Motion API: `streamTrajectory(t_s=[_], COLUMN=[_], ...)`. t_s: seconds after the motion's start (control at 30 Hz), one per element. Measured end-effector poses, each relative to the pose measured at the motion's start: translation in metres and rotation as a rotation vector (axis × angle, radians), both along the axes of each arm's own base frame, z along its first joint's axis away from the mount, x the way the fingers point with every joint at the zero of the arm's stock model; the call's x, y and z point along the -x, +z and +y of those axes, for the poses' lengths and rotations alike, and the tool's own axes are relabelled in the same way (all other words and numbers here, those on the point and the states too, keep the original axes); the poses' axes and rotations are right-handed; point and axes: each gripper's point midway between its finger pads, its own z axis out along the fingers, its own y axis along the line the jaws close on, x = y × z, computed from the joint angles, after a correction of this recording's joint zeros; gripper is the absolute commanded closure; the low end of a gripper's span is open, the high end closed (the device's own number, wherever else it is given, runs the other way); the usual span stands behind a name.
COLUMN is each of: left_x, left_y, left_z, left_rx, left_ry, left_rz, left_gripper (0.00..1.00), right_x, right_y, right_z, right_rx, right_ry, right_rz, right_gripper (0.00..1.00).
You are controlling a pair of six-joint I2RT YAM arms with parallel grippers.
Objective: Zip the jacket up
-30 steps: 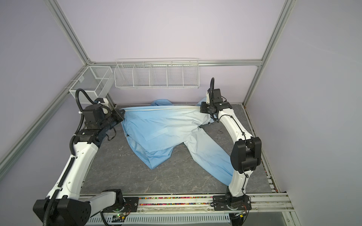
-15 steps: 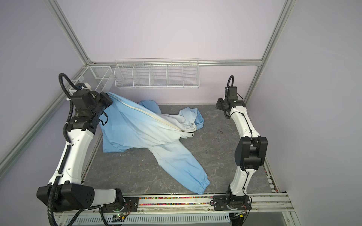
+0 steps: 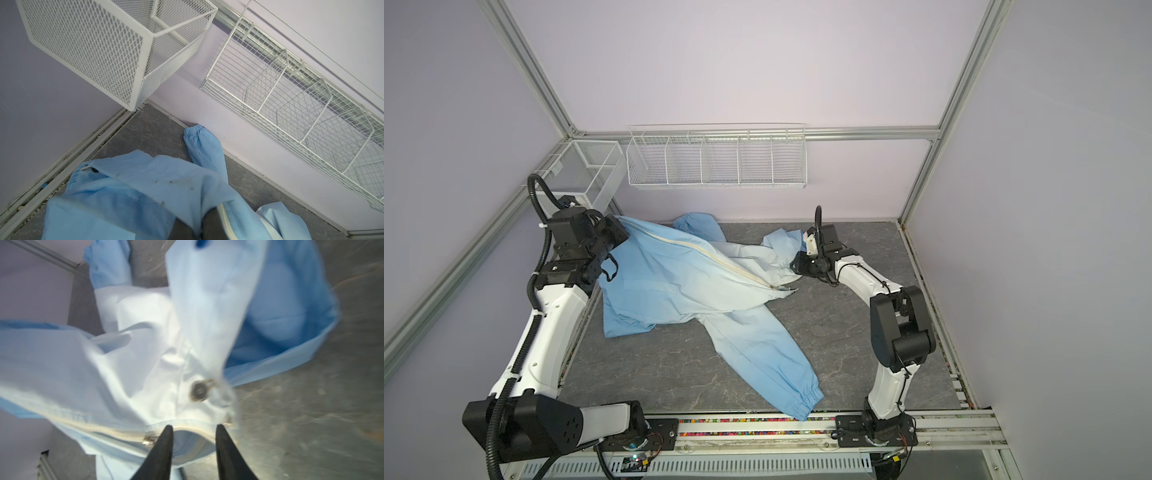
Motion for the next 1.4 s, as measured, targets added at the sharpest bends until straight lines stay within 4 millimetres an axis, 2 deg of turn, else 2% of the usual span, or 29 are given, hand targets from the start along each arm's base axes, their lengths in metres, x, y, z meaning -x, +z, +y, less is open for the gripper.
streamTrajectory(t_s=[0.1,0.23,0.4,0.57,0.83,0.97,1.13,1.27,1.4], left_x=[0.012,0.026,0.046,0.055,0.060,0.062,0.063,0.063,0.064], left_y=[-0.012,-0.024,-0.038,-0.048,-0.059,-0.062,-0.064,-0.065,-0.066], left_z=[0.004,0.003,0.000,-0.001,-0.002,-0.001,-0.002,-0.002,-0.003], left_rx=[0.001,0.008,0.023,0.031,0.042,0.044,0.049,0.054,0.055], left_ry=[0.011,0.009,0.007,0.006,-0.001,0.001,-0.001,-0.002,-0.002], left_rz=[0.019,0.036,0.049,0.067,0.101,0.114,0.124,0.124,0.127], left_gripper=[1.00,1.00,1.00,1.00,1.00,1.00,1.00,1.00,1.00], right_x=[0.020,0.032,0.040,0.037,0.050,0.062,0.074,0.075,0.072], right_y=[0.002,-0.004,-0.015,-0.015,-0.024,-0.037,-0.057,-0.059,-0.057], right_z=[0.029,0.043,0.045,0.048,0.062,0.065,0.059,0.059,0.060], right_rx=[-0.017,-0.028,-0.018,-0.029,-0.051,-0.051,-0.038,-0.048,-0.072], right_ry=[0.071,0.102,0.100,0.088,0.127,0.146,0.146,0.134,0.109], right_rz=[-0.003,0.004,0.029,0.015,0.019,0.029,0.066,0.075,0.075], right_gripper=[0.49,0.44,0.41,0.39,0.52,0.57,0.54,0.45,0.44])
